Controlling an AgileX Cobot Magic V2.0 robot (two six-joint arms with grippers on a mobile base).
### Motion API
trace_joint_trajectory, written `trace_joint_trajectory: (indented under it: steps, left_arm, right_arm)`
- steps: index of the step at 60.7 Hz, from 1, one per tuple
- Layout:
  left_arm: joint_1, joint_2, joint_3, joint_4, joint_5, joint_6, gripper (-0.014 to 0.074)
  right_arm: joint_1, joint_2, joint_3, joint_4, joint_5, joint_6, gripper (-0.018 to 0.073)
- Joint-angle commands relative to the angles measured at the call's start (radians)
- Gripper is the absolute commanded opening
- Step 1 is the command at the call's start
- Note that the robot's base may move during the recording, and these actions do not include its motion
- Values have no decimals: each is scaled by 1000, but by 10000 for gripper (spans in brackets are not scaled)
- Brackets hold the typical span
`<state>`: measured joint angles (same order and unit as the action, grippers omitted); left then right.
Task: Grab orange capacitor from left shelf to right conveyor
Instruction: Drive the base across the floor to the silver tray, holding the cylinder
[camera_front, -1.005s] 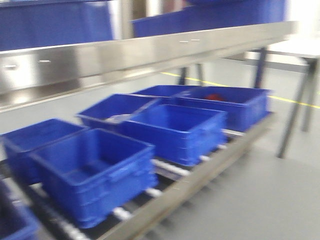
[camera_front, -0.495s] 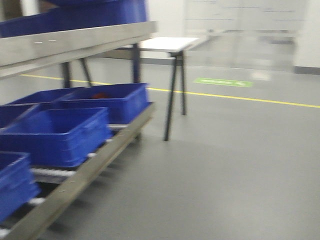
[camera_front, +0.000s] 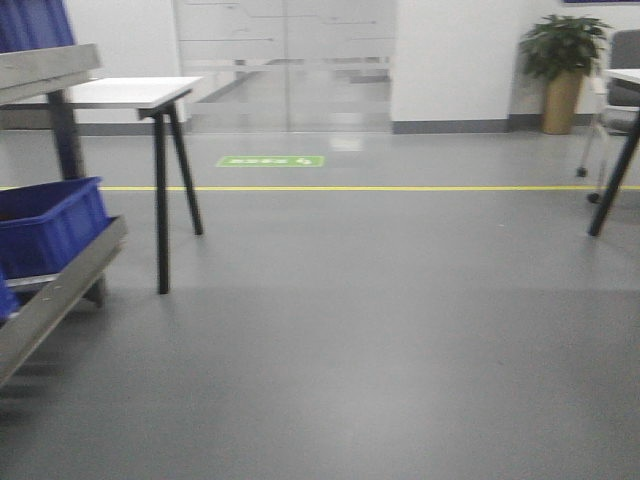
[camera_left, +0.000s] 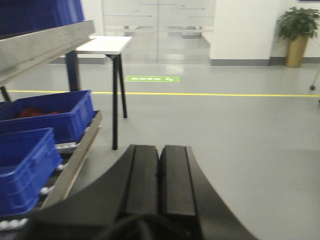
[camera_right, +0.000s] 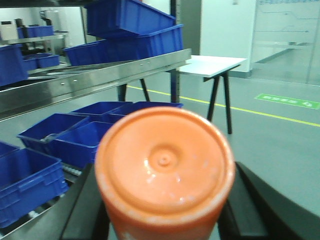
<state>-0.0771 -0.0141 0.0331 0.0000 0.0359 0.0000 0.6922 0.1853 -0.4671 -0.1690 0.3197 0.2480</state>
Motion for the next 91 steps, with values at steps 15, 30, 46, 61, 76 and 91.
trace_joint_trajectory:
  steps: [15, 30, 46, 61, 76, 91]
  left_arm:
    - [-6, 10, -8, 0, -82, 0, -105]
    - [-6, 10, -8, 0, -82, 0, -105]
    - [-6, 10, -8, 0, -82, 0, -105]
    - [-6, 10, -8, 0, -82, 0, -105]
    - [-6, 10, -8, 0, -82, 0, -105]
    - [-6, 10, -8, 0, -82, 0, -105]
  right_arm:
    - [0, 12, -28, -13, -86, -6, 46]
    - [0, 12, -28, -13, -86, -6, 46]
    - [0, 12, -28, -13, -86, -6, 46]
    - [0, 12, -28, -13, -86, -6, 46]
    - [0, 12, -28, -13, -86, -6, 46]
    - [0, 12, -28, -13, -86, -6, 46]
